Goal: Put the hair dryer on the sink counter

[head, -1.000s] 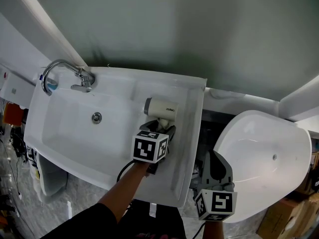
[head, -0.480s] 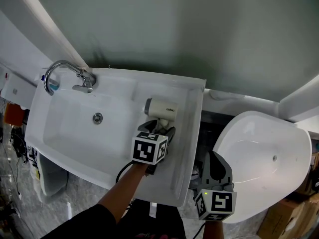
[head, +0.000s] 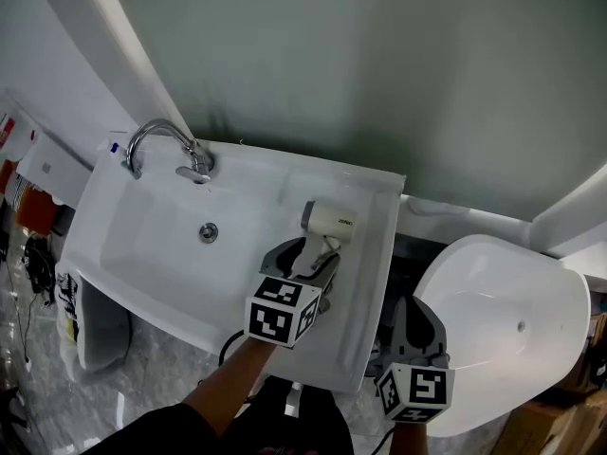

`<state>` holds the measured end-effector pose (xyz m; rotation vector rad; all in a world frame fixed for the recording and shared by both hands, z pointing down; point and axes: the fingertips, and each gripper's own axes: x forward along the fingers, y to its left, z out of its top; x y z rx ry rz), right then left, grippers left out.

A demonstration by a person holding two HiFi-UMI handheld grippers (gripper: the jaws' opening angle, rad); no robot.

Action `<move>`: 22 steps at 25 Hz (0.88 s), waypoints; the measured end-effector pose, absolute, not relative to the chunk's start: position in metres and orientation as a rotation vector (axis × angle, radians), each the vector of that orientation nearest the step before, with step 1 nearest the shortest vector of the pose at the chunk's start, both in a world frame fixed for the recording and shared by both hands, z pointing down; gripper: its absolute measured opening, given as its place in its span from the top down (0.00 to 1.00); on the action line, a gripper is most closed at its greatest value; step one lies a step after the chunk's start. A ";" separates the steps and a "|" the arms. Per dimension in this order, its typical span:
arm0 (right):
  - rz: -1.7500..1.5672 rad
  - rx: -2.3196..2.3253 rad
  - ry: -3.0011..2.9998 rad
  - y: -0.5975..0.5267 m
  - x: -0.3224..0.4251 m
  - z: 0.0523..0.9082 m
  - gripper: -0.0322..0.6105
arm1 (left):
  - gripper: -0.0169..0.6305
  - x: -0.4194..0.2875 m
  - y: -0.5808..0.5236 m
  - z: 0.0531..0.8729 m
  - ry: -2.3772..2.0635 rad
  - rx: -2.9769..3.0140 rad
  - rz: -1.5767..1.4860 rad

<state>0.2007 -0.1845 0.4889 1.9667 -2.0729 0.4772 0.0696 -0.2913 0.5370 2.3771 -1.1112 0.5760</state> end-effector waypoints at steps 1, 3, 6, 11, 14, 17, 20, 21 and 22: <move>0.462 1.967 -2.084 -0.183 0.197 0.483 0.92 | 0.55 0.067 -0.288 0.529 -1.113 2.388 0.557; 0.433 1.961 -2.108 -0.182 0.188 0.471 0.92 | 0.55 0.059 -0.281 0.515 -1.117 2.405 0.534; 0.396 1.945 -2.142 -0.180 0.173 0.455 0.92 | 0.57 0.047 -0.267 0.496 -1.128 2.432 0.508; 0.350 1.941 -2.176 -0.169 0.154 0.429 0.92 | 0.65 0.017 -0.244 0.456 -1.214 2.477 0.436; 0.332 1.962 -2.191 -0.160 0.146 0.414 0.92 | 0.71 0.004 -0.233 0.435 -1.259 2.498 0.389; 0.280 1.973 -2.205 -0.161 0.140 0.396 0.92 | 0.77 -0.005 -0.224 0.414 -1.284 2.529 0.323; 0.224 1.991 -2.217 -0.163 0.138 0.381 0.92 | 0.82 -0.013 -0.218 0.393 -1.331 2.586 0.269; 0.204 1.996 -2.221 -0.163 0.137 0.376 0.92 | 0.85 -0.015 -0.217 0.386 -1.348 2.605 0.251; 0.187 2.000 -2.225 -0.163 0.135 0.371 0.92 | 0.86 -0.019 -0.215 0.380 -1.364 2.621 0.237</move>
